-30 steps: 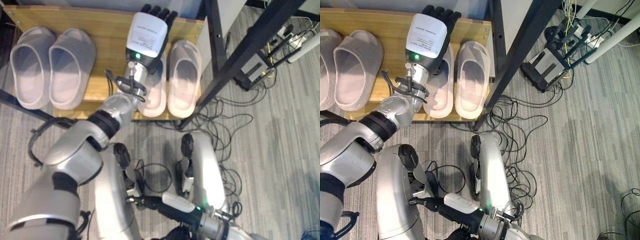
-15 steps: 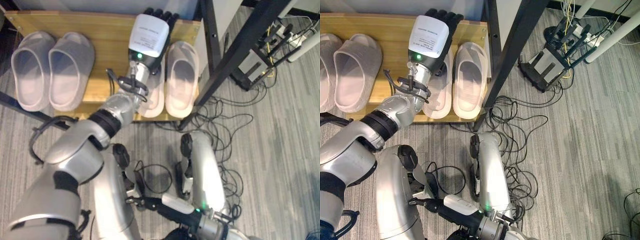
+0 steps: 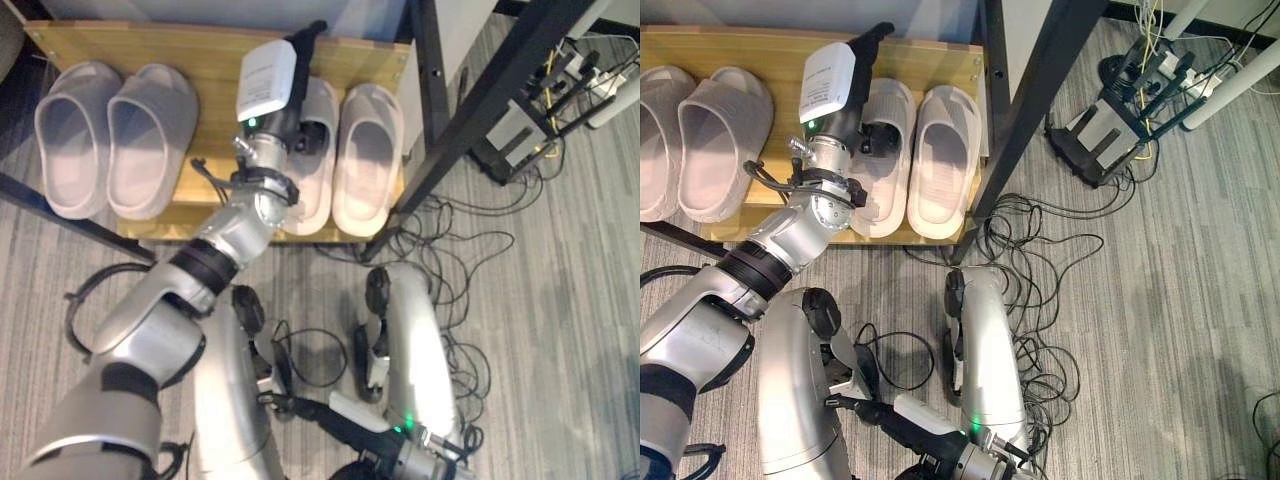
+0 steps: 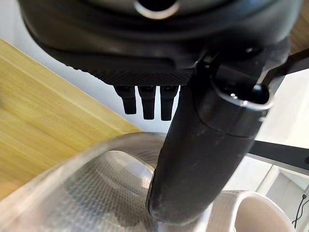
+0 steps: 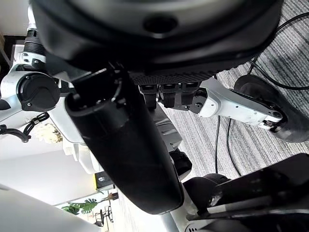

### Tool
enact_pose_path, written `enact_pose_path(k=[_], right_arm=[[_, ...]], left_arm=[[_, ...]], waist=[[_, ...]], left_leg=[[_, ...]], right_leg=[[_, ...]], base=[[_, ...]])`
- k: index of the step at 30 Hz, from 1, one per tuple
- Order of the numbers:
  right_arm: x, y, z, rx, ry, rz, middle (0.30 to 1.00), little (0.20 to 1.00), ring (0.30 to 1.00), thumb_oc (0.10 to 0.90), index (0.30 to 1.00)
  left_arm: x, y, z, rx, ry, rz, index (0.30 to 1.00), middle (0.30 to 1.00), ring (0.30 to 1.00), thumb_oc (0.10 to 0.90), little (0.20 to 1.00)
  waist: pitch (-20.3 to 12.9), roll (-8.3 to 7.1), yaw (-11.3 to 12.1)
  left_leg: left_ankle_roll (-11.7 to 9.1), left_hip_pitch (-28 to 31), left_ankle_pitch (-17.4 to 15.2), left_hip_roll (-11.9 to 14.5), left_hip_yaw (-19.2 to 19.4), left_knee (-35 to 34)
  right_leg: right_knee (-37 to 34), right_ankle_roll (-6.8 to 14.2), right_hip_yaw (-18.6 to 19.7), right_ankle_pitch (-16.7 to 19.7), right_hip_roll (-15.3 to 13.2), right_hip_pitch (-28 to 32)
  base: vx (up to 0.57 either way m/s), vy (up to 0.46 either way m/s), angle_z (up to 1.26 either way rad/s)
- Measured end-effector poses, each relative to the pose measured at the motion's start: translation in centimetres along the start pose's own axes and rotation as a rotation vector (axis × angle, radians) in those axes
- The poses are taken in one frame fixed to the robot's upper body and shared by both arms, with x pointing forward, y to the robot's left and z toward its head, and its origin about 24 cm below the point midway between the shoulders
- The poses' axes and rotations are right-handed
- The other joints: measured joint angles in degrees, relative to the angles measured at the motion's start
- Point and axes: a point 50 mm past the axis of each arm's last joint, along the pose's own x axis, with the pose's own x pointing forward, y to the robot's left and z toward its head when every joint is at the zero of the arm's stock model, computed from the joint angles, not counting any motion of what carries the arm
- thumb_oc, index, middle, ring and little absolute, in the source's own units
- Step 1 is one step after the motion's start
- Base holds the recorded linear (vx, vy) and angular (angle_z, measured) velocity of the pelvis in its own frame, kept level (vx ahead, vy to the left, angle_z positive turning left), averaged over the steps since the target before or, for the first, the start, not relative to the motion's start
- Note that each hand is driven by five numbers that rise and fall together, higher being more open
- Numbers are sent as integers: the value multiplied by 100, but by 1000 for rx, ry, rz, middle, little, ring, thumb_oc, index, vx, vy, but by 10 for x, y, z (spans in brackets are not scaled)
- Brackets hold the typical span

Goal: Arrange the slippers neatly on the shoe rack.

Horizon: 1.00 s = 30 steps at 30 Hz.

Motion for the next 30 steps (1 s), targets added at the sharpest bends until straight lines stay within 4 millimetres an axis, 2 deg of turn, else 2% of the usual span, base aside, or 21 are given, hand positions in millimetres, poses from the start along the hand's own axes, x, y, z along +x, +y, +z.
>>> enact_pose_path(k=[4, 19, 26, 30], right_arm=[[0, 0, 0, 0, 0, 0, 900, 900, 900, 800, 900], [0, 0, 0, 4, 1, -4, 900, 900, 900, 800, 900], [-2, 0, -1, 18, 5, -16, 900, 900, 900, 800, 900], [-2, 0, -1, 18, 5, -20, 900, 900, 900, 800, 900]], left_arm=[[-3, -8, -2, 51, 9, -36, 900, 900, 900, 800, 900], [-2, -7, 0, 117, -21, -46, 900, 900, 900, 800, 900], [-2, 6, 6, 134, -85, -14, 900, 900, 900, 800, 900], [-9, 12, 5, 105, -107, 1, 900, 900, 900, 800, 900]], waist=[[1, 2, -2], [20, 42, 20], [29, 66, 97], [30, 85, 106]], left_leg=[[-7, 0, -3, 1, -1, 1], [-71, 4, 5, -28, -7, 1], [-114, 3, 24, -33, -19, 1], [-125, 2, 20, -39, -18, 2]], right_leg=[[2, 0, 1, -1, 1, -3], [27, 17, 7, -10, -4, -2], [45, 16, 7, -10, -8, -16], [61, 18, 10, -11, -13, -21]], base=[[0, 0, 0], [0, 0, 0], [0, 0, 0], [0, 0, 0]])
